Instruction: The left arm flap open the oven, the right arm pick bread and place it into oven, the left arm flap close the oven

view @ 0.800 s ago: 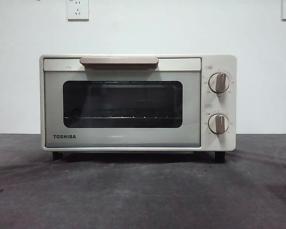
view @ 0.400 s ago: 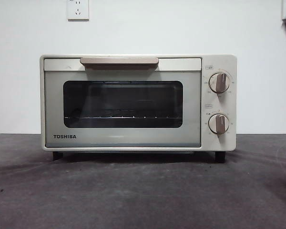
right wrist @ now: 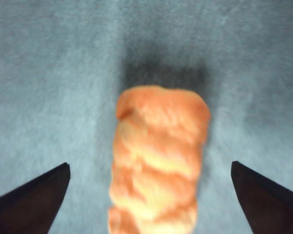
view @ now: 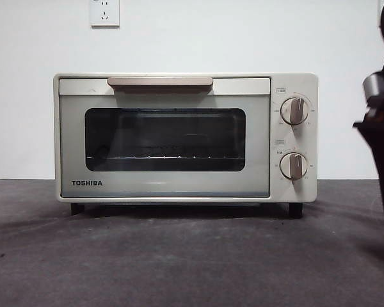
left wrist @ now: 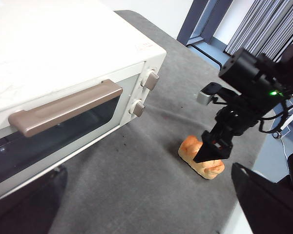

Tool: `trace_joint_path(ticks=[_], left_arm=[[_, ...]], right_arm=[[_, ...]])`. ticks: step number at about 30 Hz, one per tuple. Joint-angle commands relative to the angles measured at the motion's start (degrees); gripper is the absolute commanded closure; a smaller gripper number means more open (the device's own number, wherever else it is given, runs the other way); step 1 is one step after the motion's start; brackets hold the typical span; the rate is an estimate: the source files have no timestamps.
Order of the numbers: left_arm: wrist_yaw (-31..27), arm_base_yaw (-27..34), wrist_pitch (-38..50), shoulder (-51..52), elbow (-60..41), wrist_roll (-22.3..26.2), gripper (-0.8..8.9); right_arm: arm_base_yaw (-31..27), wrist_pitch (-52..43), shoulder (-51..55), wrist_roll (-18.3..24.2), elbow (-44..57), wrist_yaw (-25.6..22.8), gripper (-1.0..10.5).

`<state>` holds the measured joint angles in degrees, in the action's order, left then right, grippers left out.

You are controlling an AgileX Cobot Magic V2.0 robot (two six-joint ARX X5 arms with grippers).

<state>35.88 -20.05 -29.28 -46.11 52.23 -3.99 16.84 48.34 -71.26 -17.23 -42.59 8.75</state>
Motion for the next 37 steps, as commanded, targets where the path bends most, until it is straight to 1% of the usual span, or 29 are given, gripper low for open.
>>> trace_joint_path(ticks=[1,4,6,9,12,15,18,19,22,23,25,27,28,29,31,34,37], left_arm=[[-0.1,-0.3,0.7,-0.4,1.1,-0.1,2.28],[-0.1,-0.3,0.8,-0.4,1.1,-0.1,2.28],[-0.1,-0.3,0.8,-0.4,1.1,-0.1,2.28],[-0.1,-0.3,1.1,-0.4,1.1,-0.1,2.28],[-0.1,-0.3,1.1,-0.4,1.1,-0.2,2.38],[-0.2,-0.3,1.0,-0.4,1.1,-0.2,3.52],[-0.2,-0.3,0.5,-0.5,1.2,-0.2,4.15],[-0.5,-0.3,0.2,-0.8,1.3,-0.4,4.18],[-2.2,-0.3,-0.8,-2.3,2.3,-0.6,4.21],[-3.2,-0.3,-1.3,-3.1,2.9,-0.6,4.45],[-4.6,-0.4,-2.3,-5.0,4.2,0.1,5.65],[-6.7,-0.7,-3.8,-7.6,6.2,1.3,7.08],[-7.3,-0.9,-4.3,-8.9,7.1,1.7,7.45],[-7.9,-1.2,-4.9,-10.5,8.2,2.1,7.64],[-8.9,-1.6,-5.5,-13.8,10.5,2.8,7.65],[-10.1,-2.5,-5.9,-18.7,14.0,4.9,7.94],[-12.8,-3.9,-5.9,-23.6,17.5,6.0,7.94]], right_arm=[[0.3,-1.4,-3.4,-0.2,0.0,-0.1,4.7],[0.3,-2.4,-6.1,-0.1,0.0,0.2,4.8],[0.3,-3.1,-7.1,0.1,0.0,0.2,5.0],[0.3,-3.9,-8.7,0.1,0.0,0.2,6.1],[0.3,-3.7,-9.3,0.3,0.0,0.2,7.8],[0.3,-3.8,-8.9,0.1,-0.1,0.3,8.7],[0.3,-3.4,-7.1,-0.2,-0.1,0.5,8.8],[0.3,-3.0,-6.1,-0.3,-0.2,0.9,8.8],[0.3,-1.7,-1.8,-0.3,-0.3,3.8,8.8],[0.3,-1.0,0.2,-0.3,-0.3,5.0,8.8],[0.3,-0.1,4.0,-0.3,-0.3,6.7,8.8],[0.3,0.4,8.5,-0.1,-0.3,9.3,8.8],[0.3,0.6,10.8,-0.1,-0.3,10.5,8.8],[0.3,0.8,13.2,-0.1,-0.3,11.4,8.8],[0.3,1.1,17.6,-0.2,-0.3,12.4,8.8],[0.3,1.5,24.0,-0.2,-0.3,12.5,8.8],[0.3,1.5,30.4,-0.9,-0.3,12.6,8.8]])
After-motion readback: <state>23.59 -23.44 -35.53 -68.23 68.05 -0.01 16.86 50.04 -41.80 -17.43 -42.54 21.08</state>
